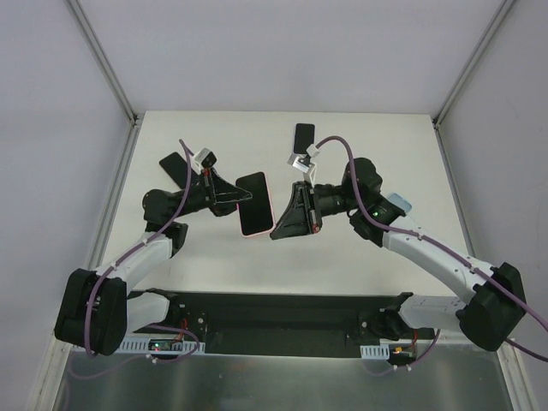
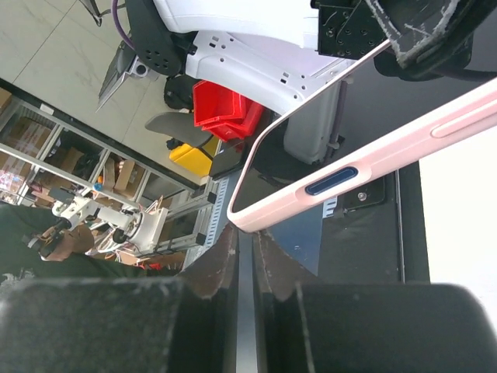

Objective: Take the phone out of the phone case
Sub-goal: Remove the phone case from the phone.

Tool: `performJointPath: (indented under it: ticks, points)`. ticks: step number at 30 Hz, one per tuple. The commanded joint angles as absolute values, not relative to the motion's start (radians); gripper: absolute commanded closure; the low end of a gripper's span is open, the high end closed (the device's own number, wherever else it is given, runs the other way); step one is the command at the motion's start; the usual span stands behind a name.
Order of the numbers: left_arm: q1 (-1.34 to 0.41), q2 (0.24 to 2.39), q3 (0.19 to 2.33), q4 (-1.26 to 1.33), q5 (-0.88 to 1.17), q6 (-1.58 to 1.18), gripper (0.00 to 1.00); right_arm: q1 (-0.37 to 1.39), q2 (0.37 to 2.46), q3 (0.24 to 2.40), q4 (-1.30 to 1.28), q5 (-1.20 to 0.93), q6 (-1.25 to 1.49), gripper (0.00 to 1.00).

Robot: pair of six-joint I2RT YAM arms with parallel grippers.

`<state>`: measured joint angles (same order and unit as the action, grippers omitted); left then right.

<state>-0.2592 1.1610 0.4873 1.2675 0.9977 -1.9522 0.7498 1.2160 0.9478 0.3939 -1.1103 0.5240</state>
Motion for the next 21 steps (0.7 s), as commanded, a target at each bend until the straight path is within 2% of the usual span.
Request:
performJointPath:
  ticks: [1, 5, 8, 9, 10, 14, 21]
  points:
    - [-0.267, 1.117, 0.520, 1.236, 0.951, -1.918, 1.00, 0.778, 1.250, 1.011, 0.514, -1.037, 0.488, 0.98]
    - [-0.265, 1.108, 0.523, 1.188, 0.960, -1.882, 1.00, 0.765, 1.278, 1.037, 0.416, -1.000, 0.532, 0.98]
    - [-0.265, 1.111, 0.543, 1.157, 0.979, -1.845, 1.00, 0.765, 1.269, 1.043, 0.286, -0.957, 0.511, 0.62]
    - [-0.265, 1.109, 0.546, 1.135, 0.983, -1.827, 1.00, 0.765, 1.261, 1.032, 0.263, -0.950, 0.505, 0.46]
    - [-0.265, 1.114, 0.551, 1.128, 0.986, -1.821, 1.00, 0.765, 1.253, 1.029, 0.252, -0.934, 0.503, 0.41]
    - [-0.265, 1.124, 0.549, 1.121, 0.992, -1.802, 1.00, 0.764, 1.206, 1.023, 0.207, -0.907, 0.483, 0.40]
    - [-0.265, 1.131, 0.552, 1.137, 1.003, -1.801, 1.00, 0.762, 1.213, 1.040, 0.183, -0.917, 0.483, 0.57]
